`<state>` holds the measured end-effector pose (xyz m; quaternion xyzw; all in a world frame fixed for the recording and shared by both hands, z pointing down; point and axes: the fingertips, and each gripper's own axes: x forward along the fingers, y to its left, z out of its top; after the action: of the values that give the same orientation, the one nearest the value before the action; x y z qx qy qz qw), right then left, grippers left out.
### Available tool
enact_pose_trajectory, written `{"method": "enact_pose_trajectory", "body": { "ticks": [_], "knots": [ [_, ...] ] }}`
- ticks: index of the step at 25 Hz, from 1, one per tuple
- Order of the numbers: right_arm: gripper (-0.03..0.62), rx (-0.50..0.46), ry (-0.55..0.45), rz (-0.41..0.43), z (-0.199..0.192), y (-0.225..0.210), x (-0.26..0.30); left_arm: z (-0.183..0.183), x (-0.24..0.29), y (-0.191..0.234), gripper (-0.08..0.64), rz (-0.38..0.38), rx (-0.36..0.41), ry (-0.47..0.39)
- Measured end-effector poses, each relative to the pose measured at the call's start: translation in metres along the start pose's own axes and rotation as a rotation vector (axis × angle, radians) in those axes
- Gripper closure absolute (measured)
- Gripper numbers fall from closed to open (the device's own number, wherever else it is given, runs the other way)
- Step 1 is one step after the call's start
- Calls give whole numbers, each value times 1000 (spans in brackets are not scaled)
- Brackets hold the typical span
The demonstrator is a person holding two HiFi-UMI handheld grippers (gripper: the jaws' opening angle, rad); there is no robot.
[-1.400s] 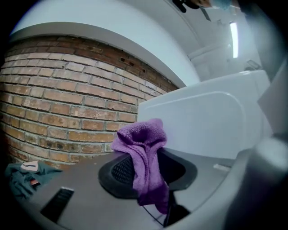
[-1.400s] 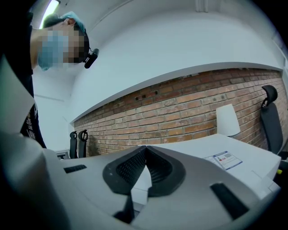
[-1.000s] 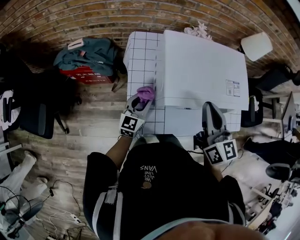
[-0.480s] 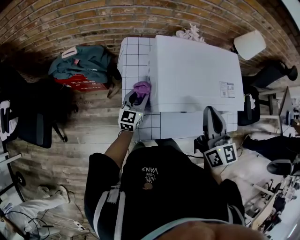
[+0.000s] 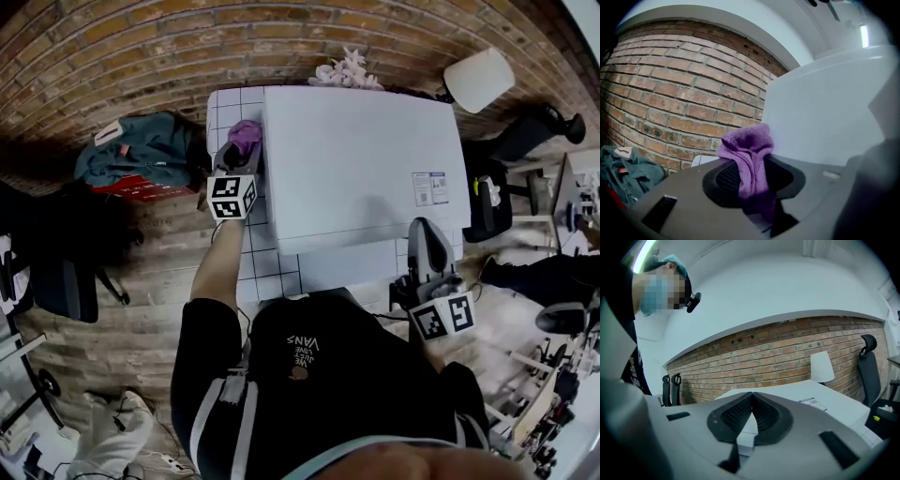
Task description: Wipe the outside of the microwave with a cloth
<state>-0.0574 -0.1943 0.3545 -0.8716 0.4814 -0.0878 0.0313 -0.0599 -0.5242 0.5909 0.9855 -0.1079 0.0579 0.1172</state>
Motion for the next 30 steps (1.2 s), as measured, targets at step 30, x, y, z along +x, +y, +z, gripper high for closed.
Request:
{"method": "enact_pose_trajectory", "body": {
  "ticks": [30],
  "knots": [
    [595,85,-167,-114,-6,-32,-100,49,-205,-78,426,-56,115,-15]
  ]
}}
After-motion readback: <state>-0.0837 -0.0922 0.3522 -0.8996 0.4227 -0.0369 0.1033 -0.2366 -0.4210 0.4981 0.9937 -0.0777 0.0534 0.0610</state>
